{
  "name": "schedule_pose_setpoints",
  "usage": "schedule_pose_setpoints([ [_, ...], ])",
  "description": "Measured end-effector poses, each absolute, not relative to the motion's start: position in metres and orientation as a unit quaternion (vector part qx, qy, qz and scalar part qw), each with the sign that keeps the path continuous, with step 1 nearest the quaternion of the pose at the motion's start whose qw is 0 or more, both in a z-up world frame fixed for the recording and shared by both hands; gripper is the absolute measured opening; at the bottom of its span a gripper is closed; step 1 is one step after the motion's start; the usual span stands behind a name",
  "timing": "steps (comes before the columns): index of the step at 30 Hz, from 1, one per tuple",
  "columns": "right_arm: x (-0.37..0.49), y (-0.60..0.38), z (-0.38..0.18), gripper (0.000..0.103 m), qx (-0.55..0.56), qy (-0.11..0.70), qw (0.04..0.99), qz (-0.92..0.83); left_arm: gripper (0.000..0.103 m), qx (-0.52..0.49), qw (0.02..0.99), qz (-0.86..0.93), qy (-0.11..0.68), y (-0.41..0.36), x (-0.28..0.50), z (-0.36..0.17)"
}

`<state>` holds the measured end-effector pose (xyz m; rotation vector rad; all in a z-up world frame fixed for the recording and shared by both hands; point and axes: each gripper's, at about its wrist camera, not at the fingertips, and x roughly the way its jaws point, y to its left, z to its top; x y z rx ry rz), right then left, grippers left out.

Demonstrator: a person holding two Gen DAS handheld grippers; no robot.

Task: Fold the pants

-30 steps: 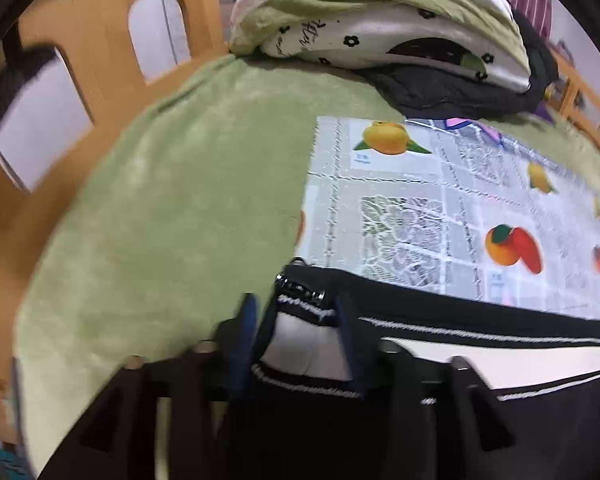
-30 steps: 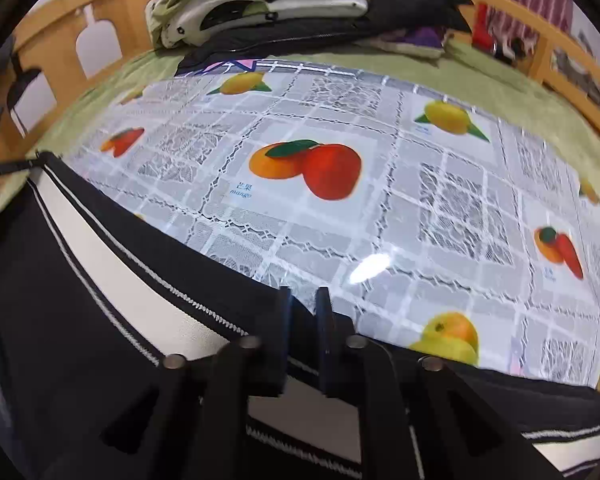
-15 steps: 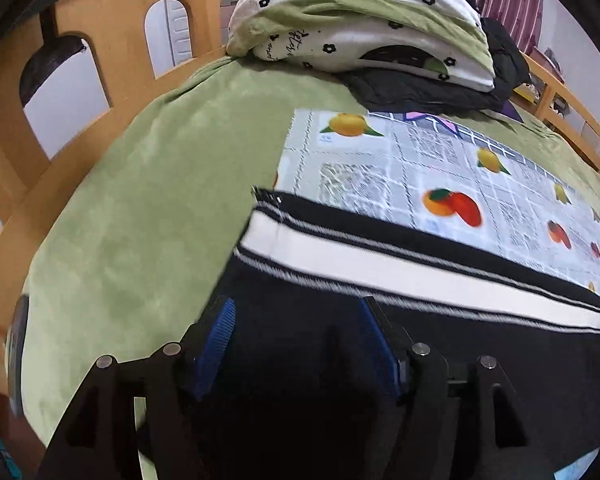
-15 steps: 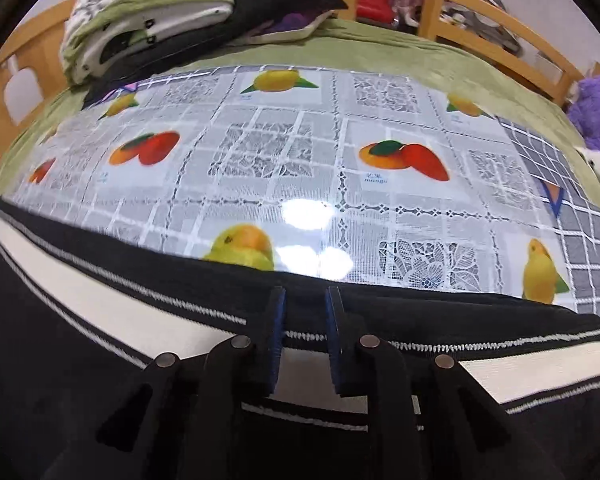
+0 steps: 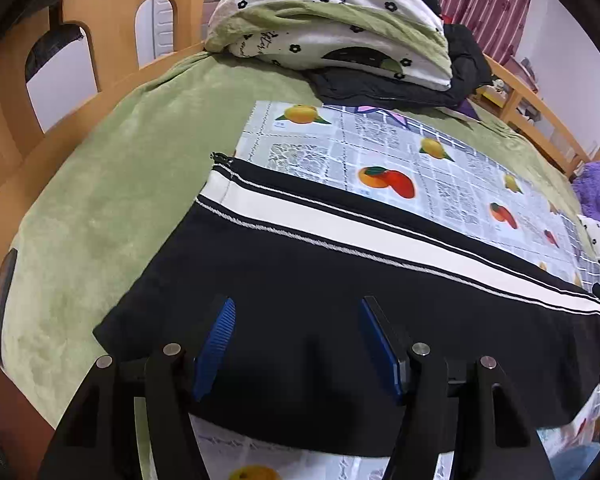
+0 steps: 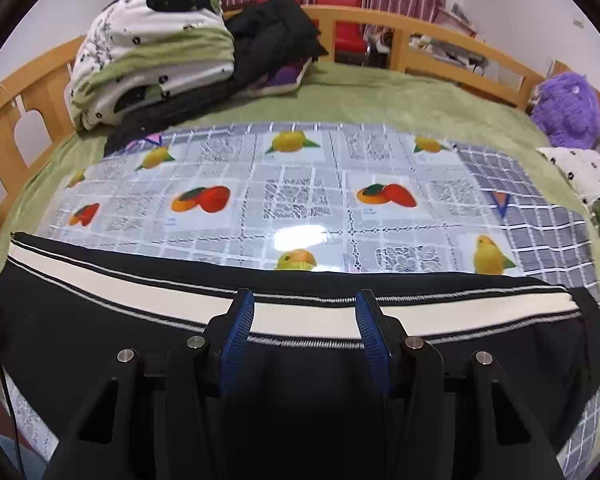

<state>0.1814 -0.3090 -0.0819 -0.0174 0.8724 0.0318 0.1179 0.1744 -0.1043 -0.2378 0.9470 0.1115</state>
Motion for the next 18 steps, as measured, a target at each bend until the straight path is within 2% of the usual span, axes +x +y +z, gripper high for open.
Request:
schedule_pose_setpoints([
  [1,0.175,-0.307,-0.077,0.053,-0.005,0.420,0.907,0.011,0.062,-0.116,0.882,0.053,0.454,0.175,0.116,-0.104],
  [5,0.158,-0.307,-0.065,0.067,0.029,0.428,0.903,0.015,0.062,-0.130,0.882,0.048,0.451,0.179,0.106,-0.102],
  [14,0.136,-0.318,-0.047,0.067,0.107,0.460,0.880,0.040,0.062,-0.176,0.877,0.030,0.445,0.209,0.061,-0.115],
  [18,0.120,-0.312,-0.033,0.067,0.117,0.441,0.890,0.030,0.060,-0.219,0.869,0.031,0.442,0.237,0.046,-0.136],
])
